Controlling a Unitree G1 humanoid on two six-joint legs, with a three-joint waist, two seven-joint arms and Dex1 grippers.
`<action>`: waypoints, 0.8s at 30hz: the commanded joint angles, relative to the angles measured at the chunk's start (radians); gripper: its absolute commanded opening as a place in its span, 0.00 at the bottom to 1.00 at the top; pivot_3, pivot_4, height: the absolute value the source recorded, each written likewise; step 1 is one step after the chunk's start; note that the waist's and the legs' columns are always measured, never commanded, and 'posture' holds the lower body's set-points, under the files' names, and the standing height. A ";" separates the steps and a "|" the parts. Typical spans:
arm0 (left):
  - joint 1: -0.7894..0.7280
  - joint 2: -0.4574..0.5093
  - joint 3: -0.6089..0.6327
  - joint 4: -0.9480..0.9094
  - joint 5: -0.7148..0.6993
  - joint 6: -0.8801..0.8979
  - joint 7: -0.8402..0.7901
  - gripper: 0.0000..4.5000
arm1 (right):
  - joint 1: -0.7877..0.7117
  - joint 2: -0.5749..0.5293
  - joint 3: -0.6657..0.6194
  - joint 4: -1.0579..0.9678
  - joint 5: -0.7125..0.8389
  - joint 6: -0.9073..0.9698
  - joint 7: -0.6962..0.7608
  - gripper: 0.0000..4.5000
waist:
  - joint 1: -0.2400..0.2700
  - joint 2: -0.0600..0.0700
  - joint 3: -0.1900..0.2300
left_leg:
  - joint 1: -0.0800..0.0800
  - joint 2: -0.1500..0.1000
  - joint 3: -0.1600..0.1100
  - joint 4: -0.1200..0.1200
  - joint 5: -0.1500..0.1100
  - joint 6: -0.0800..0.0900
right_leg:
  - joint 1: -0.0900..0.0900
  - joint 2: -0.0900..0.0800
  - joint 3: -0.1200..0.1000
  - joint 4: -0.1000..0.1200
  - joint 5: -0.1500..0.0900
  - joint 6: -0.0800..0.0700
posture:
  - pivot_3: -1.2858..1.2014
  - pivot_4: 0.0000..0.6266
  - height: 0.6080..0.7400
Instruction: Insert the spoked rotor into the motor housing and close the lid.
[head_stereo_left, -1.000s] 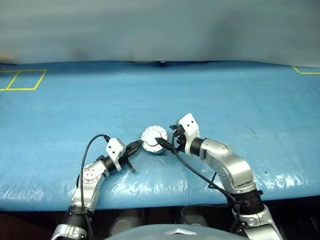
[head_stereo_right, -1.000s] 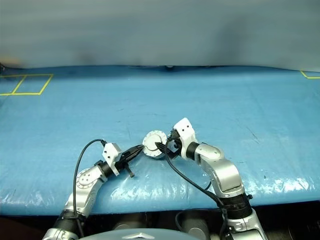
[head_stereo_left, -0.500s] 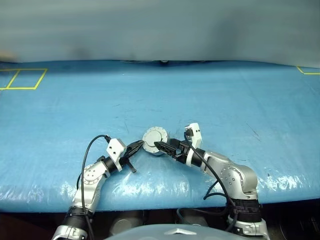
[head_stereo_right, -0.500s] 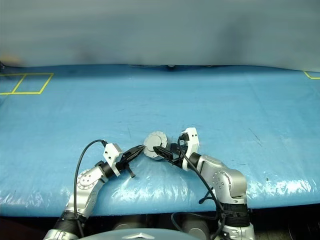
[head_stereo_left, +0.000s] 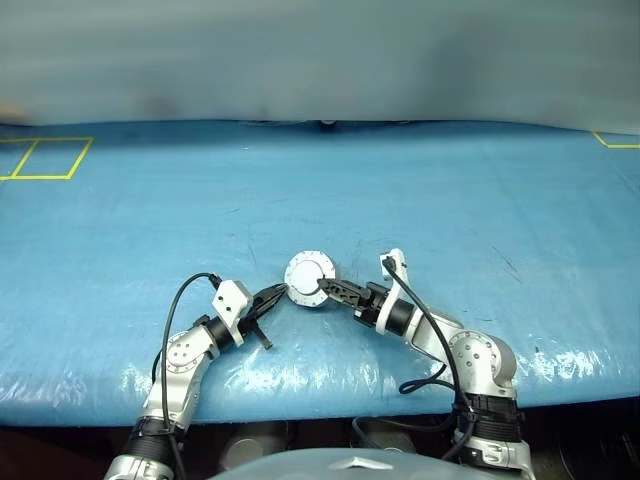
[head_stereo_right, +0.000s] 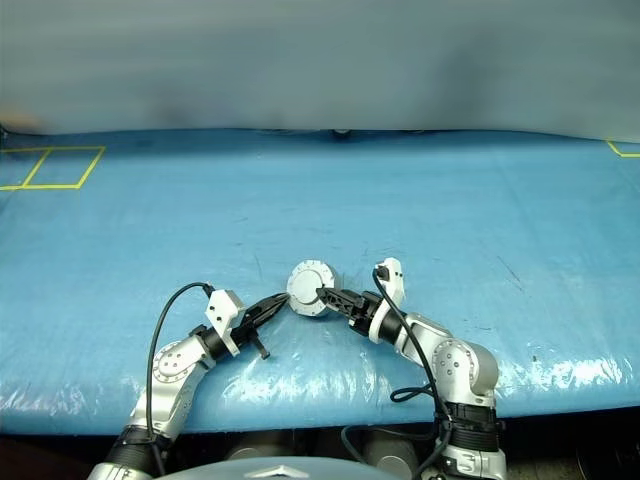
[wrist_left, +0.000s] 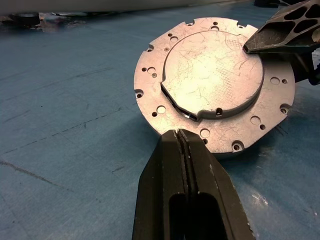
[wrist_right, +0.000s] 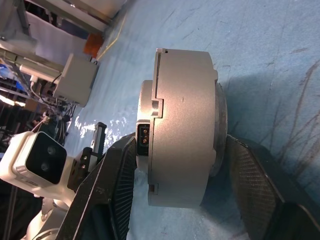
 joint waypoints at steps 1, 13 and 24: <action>0.003 0.003 -0.023 0.018 0.031 0.015 -0.002 0.00 | -0.020 0.015 -0.006 -0.018 0.068 0.001 0.010 0.54 | 0.000 0.000 0.000 | 0.000 0.000 0.000 0.000 0.000 0.000 | 0.000 0.000 0.000 0.000 0.000 0.000 | 0.52 0.24 1.00; -0.001 0.001 -0.020 0.046 0.033 -0.001 -0.006 0.00 | -0.024 0.019 -0.004 -0.010 0.095 -0.002 -0.003 0.53 | -0.001 0.000 0.000 | 0.000 0.000 0.000 0.000 0.000 0.000 | 0.000 0.000 0.000 0.000 0.000 0.000 | 0.52 0.24 1.00; 0.013 -0.066 0.107 -0.056 -0.278 0.218 -0.050 0.00 | -0.038 0.073 -0.094 0.025 0.206 0.009 -0.055 0.53 | -0.016 0.000 0.001 | 0.000 0.000 0.001 0.001 0.002 0.003 | -0.001 0.000 0.001 0.001 0.000 0.000 | 0.52 0.24 1.00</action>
